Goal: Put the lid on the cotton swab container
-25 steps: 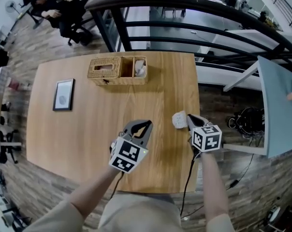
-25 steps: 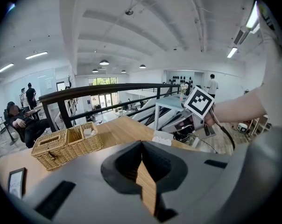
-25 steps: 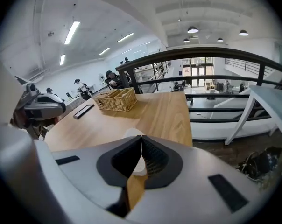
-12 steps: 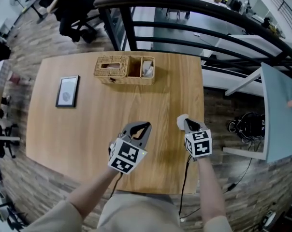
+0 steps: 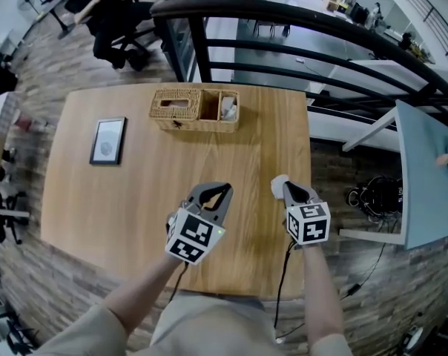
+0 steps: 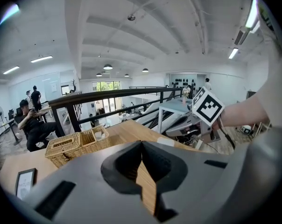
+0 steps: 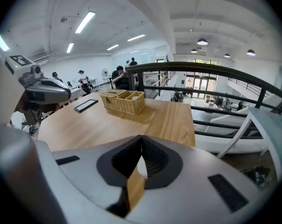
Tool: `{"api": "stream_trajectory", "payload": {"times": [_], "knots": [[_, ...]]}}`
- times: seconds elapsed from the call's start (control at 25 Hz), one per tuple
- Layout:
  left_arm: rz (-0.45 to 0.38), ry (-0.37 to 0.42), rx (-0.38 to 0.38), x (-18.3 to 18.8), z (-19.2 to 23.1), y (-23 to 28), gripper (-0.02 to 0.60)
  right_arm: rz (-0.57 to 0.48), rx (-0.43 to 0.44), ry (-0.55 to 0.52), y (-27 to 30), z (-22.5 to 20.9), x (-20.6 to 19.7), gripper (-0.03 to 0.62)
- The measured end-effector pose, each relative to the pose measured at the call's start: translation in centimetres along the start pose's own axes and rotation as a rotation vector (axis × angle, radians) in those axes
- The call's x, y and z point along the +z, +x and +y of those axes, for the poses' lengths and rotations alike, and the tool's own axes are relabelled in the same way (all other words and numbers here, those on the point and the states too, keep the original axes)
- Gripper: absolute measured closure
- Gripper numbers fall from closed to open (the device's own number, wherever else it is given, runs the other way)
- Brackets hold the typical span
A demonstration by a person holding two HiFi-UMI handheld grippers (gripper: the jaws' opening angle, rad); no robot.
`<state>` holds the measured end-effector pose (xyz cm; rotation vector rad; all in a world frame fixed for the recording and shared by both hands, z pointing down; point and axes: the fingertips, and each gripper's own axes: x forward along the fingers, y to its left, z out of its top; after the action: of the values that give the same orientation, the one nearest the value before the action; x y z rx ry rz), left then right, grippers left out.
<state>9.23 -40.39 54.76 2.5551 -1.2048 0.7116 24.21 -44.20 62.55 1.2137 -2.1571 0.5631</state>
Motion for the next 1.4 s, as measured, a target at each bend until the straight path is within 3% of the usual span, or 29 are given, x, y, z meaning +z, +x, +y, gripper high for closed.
{"api": "stream_trajectory", "payload": {"times": [0.52,0.76,1.08,1.4], "knots": [[-0.19,0.06,0.045,7.6,-0.6,-8.3,0.558,-0.3,0.038,-0.065,-13.7,6.4,9.1,0.568],[-0.233,0.142,0.061,9.4,-2.0,-13.1,0.558,-0.416,0.061,-0.113,-20.4,10.3,11.5,0.568],[-0.295,0.14,0.044,10.6,-3.9,-18.1,0.558,-0.463,0.053,-0.103,-26.0,13.1,11.1,0.568],[-0.304,0.137,0.064,9.5,-4.2,-19.6,0.558,-0.438,0.085,-0.1,-26.3,15.2,9.4,0.568]]}}
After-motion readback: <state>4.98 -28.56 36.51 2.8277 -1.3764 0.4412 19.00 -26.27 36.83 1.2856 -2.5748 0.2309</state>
